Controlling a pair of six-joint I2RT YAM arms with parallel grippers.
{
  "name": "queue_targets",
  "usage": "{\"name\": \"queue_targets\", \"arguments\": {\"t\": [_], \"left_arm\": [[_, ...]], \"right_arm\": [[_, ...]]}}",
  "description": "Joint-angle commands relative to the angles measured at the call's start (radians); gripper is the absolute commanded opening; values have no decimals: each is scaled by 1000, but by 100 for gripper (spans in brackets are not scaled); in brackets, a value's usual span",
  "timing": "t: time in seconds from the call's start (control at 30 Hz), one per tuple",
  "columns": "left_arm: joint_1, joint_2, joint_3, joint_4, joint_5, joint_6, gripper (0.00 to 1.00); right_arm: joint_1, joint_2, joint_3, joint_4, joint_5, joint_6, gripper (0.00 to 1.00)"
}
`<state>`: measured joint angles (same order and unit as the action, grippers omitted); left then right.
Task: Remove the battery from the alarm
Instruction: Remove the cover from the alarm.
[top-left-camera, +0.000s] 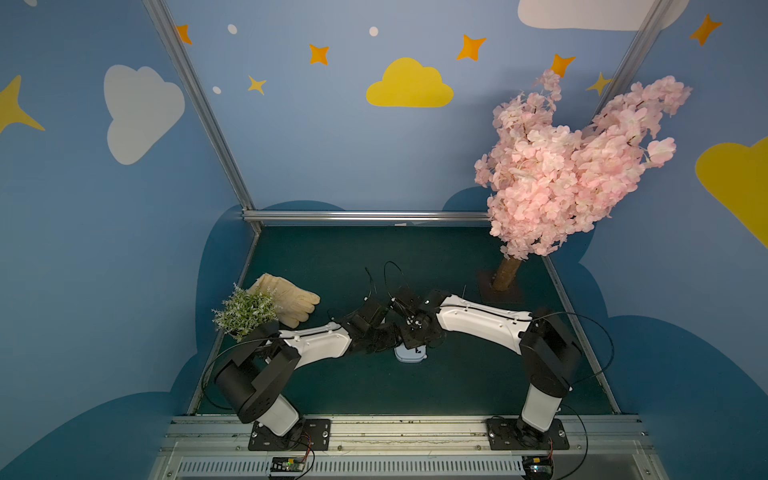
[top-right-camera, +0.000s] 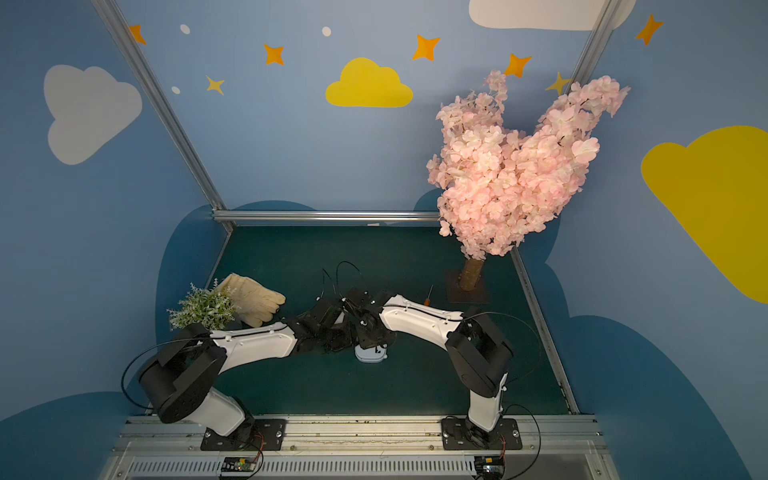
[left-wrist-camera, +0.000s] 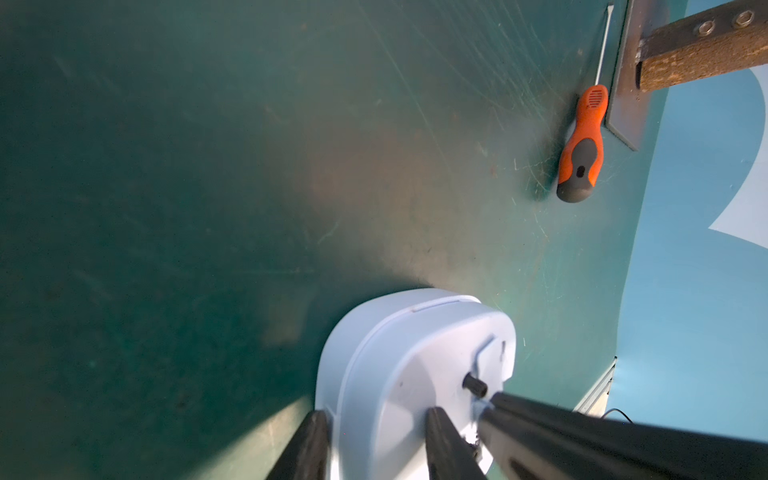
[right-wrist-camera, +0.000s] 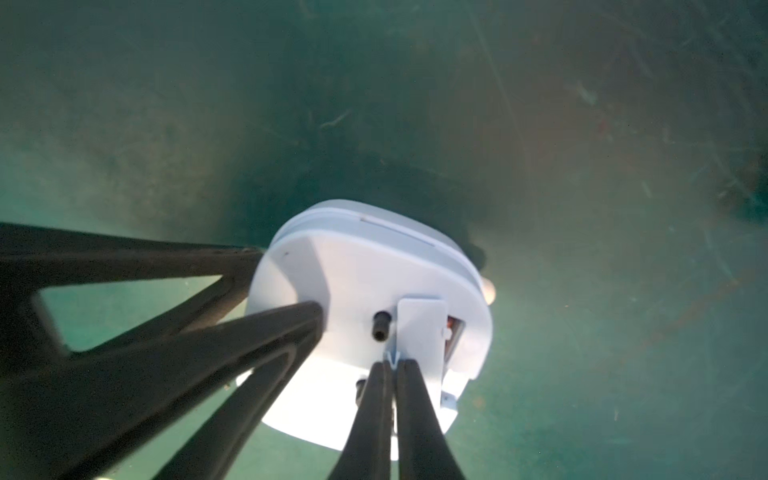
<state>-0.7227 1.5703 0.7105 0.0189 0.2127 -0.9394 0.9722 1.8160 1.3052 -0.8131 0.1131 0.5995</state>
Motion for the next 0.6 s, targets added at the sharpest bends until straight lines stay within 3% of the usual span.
{"name": "queue_targets", "arguments": {"t": [0.0,0.3,0.57], "left_arm": [[0,14,-32,-77,-12,10,40],[1,10,-36,-83,-18,8,40],[5,-19,-40,-106,-30,13,40]], "right_arm": [[-7,-28,-24,-47,35,10,7],[-20,-74,-16,-73,56,-4,5],[-128,-177,-124,-61,60,-35,6]]}}
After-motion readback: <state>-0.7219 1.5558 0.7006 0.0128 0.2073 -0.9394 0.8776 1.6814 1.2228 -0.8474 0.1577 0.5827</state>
